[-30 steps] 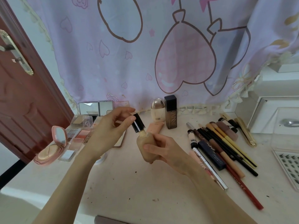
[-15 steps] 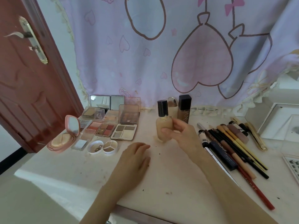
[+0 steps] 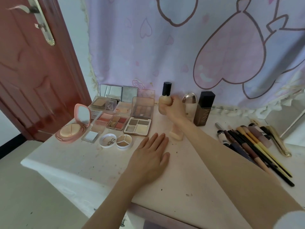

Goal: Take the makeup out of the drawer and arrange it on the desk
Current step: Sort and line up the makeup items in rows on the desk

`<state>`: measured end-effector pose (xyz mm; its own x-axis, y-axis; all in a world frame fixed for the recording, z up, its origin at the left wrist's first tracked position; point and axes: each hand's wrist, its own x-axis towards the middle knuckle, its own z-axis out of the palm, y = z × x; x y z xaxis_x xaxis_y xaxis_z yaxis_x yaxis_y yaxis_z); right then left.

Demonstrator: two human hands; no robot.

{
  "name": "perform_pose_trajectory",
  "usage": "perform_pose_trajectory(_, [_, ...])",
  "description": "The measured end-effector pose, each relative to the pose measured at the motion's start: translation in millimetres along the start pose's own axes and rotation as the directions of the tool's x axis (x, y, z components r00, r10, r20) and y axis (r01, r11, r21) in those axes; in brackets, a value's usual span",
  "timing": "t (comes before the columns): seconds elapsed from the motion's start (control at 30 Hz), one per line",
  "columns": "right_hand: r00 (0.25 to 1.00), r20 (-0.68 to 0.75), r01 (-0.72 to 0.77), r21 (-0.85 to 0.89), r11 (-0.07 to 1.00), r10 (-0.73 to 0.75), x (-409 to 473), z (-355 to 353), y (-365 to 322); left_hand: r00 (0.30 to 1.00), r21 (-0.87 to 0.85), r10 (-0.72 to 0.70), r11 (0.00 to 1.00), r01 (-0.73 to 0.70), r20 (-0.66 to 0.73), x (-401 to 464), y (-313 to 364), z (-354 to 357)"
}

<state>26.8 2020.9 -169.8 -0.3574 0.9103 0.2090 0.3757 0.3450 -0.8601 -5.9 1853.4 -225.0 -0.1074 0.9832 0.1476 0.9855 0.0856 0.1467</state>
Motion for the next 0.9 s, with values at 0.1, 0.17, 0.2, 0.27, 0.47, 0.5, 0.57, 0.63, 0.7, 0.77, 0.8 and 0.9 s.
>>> perform_pose_trajectory(0.1, [1.0,-0.016,-0.004,-0.073,0.997,0.003,6.9,8.6,1.3,1.0,-0.007,-0.001,1.0,0.001,0.004,2.1,-1.0,1.1])
perform_pose_trajectory(0.17, [1.0,-0.02,-0.005,-0.102,0.995,0.003,11.4,12.5,3.1,1.0,-0.014,-0.001,1.0,0.001,-0.003,2.0,-1.3,1.7])
perform_pose_trajectory(0.2, [0.999,-0.034,-0.009,-0.118,0.993,0.005,13.6,14.0,3.7,1.0,-0.018,0.0,1.0,0.0,-0.007,1.8,-1.6,1.8])
perform_pose_trajectory(0.27, [0.998,-0.06,-0.023,-0.157,0.987,0.014,17.4,15.5,5.0,1.0,-0.024,0.002,1.0,-0.002,-0.019,1.6,-1.7,2.0])
perform_pose_trajectory(0.47, [0.997,-0.016,-0.082,-0.172,0.982,0.081,25.6,19.4,7.3,1.0,-0.038,0.0,0.999,-0.001,-0.021,1.3,-1.9,2.8])
perform_pose_trajectory(0.5, [0.997,-0.013,-0.08,-0.171,0.982,0.079,25.8,19.9,7.2,1.0,-0.039,-0.001,0.999,0.0,-0.019,1.5,-2.2,2.8])
perform_pose_trajectory(0.57, [0.997,-0.015,-0.076,-0.174,0.982,0.075,24.8,20.9,7.1,1.0,-0.041,-0.002,0.999,0.001,-0.022,1.9,-2.9,3.0])
perform_pose_trajectory(0.63, [0.997,-0.014,-0.082,-0.178,0.981,0.081,23.0,21.3,7.6,1.0,-0.039,0.002,0.999,-0.003,-0.027,2.0,-2.9,2.9])
perform_pose_trajectory(0.7, [0.996,-0.005,-0.088,-0.212,0.973,0.089,20.7,19.9,5.8,0.999,-0.034,0.005,0.999,-0.006,-0.033,2.1,-2.9,2.9])
perform_pose_trajectory(0.77, [0.998,0.011,-0.061,-0.261,0.963,0.066,14.8,17.3,2.3,0.999,-0.034,0.005,0.999,-0.006,-0.032,1.9,-3.1,2.8])
perform_pose_trajectory(0.8, [0.999,0.02,-0.026,-0.278,0.96,0.033,11.1,15.7,0.7,0.999,-0.036,0.005,0.999,-0.006,-0.034,2.1,-3.6,2.7])
perform_pose_trajectory(0.9, [0.999,0.031,-0.005,-0.258,0.966,0.013,-8.0,5.7,-2.9,0.999,-0.054,0.003,0.999,-0.004,-0.034,2.0,-4.2,0.4])
